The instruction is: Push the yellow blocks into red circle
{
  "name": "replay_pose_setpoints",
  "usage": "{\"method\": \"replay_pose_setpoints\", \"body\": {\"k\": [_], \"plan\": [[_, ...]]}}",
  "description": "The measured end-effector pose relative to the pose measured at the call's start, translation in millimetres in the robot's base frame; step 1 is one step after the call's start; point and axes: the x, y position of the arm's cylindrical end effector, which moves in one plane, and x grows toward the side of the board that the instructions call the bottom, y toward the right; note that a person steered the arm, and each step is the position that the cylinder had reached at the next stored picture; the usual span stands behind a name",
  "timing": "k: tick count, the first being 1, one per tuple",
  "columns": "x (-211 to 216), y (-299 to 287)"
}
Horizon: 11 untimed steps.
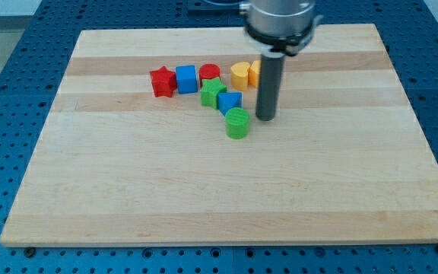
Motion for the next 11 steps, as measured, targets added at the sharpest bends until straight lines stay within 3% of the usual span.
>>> {"method": "replay_pose_setpoints", "body": {"k": [2, 3, 4, 5, 6, 7, 8, 11], "plan": [[62.8, -112.7], [63.1, -108.7], [51.8, -76.9], [46.8, 12.2], [7.6, 71.7], [-44.4, 85.0], [-82.7, 74.5], [-59.5, -58.1]]}}
